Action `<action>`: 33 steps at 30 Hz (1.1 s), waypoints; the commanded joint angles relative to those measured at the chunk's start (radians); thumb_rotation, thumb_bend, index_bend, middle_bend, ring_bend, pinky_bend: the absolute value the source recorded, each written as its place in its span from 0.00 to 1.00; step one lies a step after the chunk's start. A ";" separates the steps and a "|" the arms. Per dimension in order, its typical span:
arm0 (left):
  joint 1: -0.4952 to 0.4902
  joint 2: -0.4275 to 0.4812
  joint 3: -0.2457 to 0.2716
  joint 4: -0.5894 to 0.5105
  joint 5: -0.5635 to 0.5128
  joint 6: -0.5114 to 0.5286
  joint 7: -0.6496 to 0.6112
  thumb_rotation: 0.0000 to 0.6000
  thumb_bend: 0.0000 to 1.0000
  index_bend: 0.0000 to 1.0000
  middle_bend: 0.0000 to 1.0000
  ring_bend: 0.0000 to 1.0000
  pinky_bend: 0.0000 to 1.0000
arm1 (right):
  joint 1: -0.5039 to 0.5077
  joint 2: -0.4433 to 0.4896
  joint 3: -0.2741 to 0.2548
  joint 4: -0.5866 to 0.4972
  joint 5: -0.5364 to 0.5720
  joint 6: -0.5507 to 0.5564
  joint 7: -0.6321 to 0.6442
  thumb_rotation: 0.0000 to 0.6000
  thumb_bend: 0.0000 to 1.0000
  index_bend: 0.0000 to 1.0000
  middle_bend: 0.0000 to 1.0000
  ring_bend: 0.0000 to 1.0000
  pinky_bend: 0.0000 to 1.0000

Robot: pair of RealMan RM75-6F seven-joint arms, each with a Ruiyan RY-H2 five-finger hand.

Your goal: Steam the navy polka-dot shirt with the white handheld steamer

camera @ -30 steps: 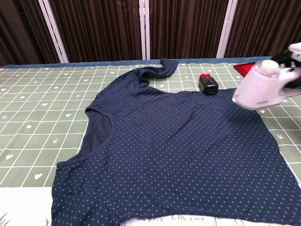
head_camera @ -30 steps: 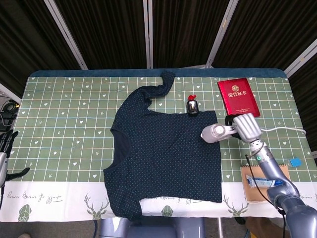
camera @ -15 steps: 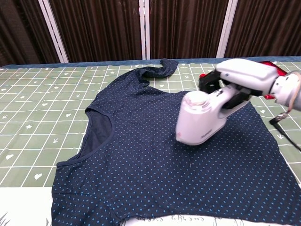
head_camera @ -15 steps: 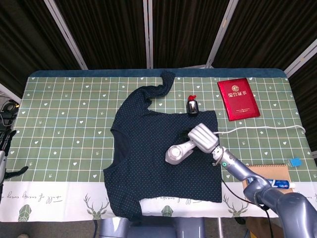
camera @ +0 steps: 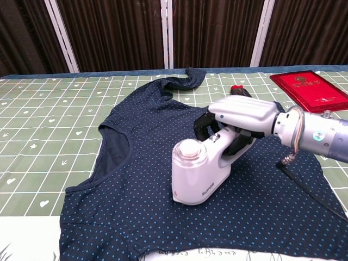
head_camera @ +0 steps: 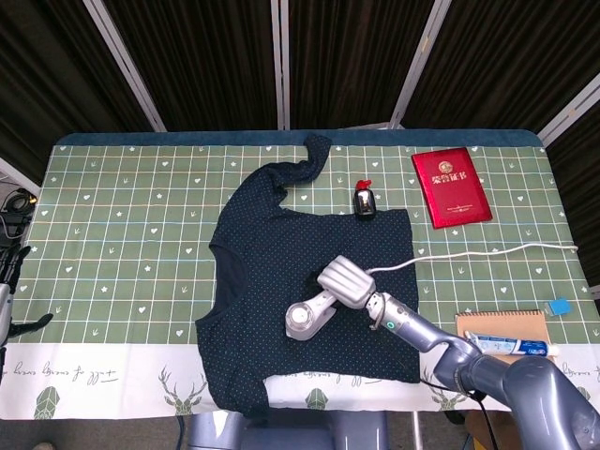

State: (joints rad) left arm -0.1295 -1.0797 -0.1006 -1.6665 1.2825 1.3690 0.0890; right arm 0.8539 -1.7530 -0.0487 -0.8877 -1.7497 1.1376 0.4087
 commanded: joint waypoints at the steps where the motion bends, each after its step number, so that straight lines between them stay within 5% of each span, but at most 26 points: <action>1: -0.001 -0.002 0.001 0.001 0.000 -0.001 0.003 1.00 0.00 0.00 0.00 0.00 0.00 | 0.003 -0.012 -0.006 0.004 -0.005 -0.005 -0.002 1.00 0.74 0.84 0.66 0.67 0.95; 20: -0.006 -0.016 0.008 0.005 0.005 -0.002 0.029 1.00 0.00 0.00 0.00 0.00 0.00 | -0.128 -0.060 -0.095 0.377 -0.025 0.131 0.226 1.00 0.74 0.84 0.65 0.67 0.95; 33: -0.010 -0.022 0.012 0.000 0.009 -0.004 0.042 1.00 0.00 0.00 0.00 0.00 0.00 | -0.189 -0.057 -0.111 0.558 -0.008 0.149 0.371 1.00 0.75 0.83 0.65 0.67 0.95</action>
State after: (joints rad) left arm -0.1389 -1.1015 -0.0882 -1.6660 1.2911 1.3649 0.1308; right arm 0.6689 -1.8077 -0.1576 -0.3355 -1.7588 1.2833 0.7724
